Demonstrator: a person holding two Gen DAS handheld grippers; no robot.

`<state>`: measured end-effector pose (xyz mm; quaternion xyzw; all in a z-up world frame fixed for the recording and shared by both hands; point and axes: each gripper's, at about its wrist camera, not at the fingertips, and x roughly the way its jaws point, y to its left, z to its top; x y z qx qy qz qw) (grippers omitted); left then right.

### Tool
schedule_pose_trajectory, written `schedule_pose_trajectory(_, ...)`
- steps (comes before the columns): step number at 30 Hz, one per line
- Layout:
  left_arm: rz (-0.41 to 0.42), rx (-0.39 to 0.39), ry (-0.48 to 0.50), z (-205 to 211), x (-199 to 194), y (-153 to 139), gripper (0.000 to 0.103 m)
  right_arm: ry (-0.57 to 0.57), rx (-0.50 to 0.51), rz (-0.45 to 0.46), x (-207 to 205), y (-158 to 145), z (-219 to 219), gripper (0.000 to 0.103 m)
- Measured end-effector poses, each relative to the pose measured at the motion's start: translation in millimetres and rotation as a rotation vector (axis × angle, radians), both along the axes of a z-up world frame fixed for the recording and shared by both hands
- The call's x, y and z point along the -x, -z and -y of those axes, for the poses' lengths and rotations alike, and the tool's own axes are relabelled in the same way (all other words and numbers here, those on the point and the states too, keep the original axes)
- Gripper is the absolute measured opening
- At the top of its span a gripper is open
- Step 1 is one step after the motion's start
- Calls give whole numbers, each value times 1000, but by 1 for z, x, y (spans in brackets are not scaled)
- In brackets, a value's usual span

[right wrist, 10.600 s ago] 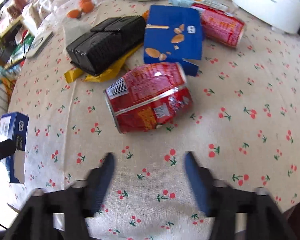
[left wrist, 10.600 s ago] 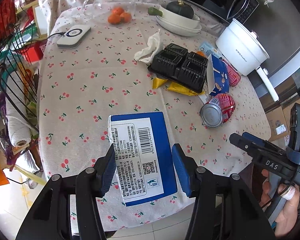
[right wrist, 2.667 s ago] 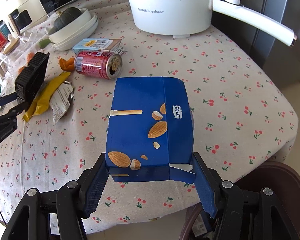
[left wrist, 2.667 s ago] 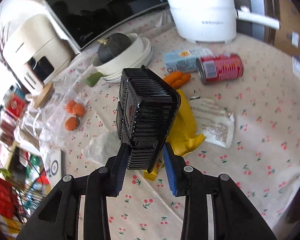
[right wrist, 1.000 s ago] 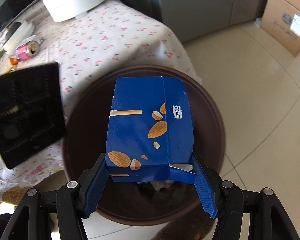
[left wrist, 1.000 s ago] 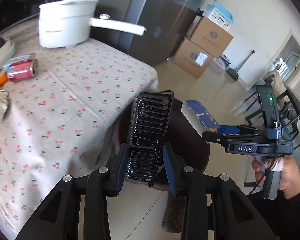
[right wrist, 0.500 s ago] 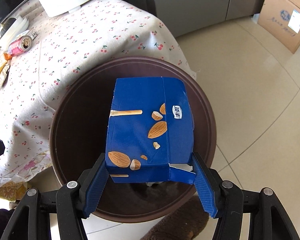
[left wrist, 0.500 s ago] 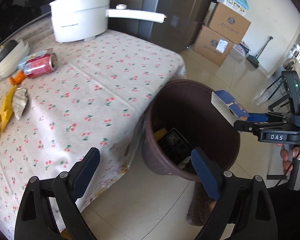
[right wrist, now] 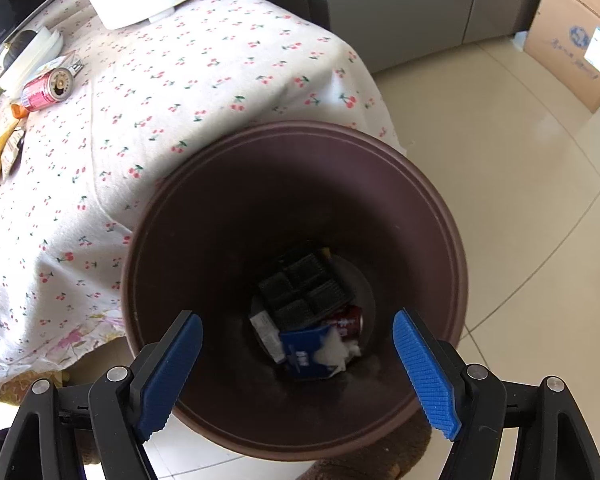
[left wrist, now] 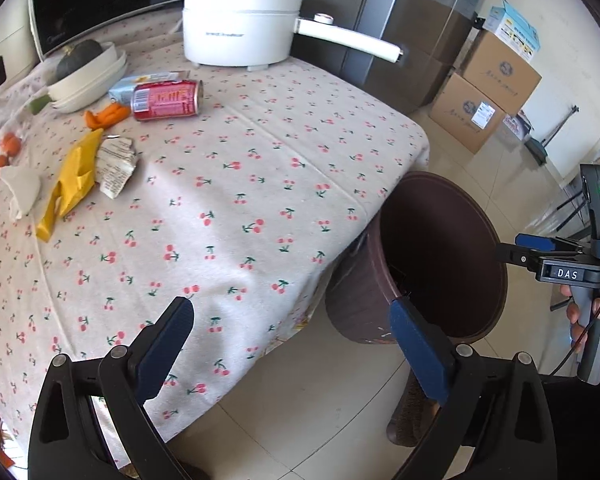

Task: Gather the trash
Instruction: 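Grasp the white tissue with the left tool while the right tool grasps the red milk can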

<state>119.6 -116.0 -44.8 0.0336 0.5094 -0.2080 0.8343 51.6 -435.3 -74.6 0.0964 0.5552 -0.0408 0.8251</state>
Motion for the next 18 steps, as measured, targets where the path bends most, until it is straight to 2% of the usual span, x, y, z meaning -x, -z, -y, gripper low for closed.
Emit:
schedule_pose_trajectory(12, -29, 46, -212, -90, -18, -7, 99, -81, 21, 11, -27, -11, -49, 82)
schedule_pose_trajectory(18, -43, 33, -350, -143, -33, 1, 99, -140, 30, 19, -51, -16, -83, 82)
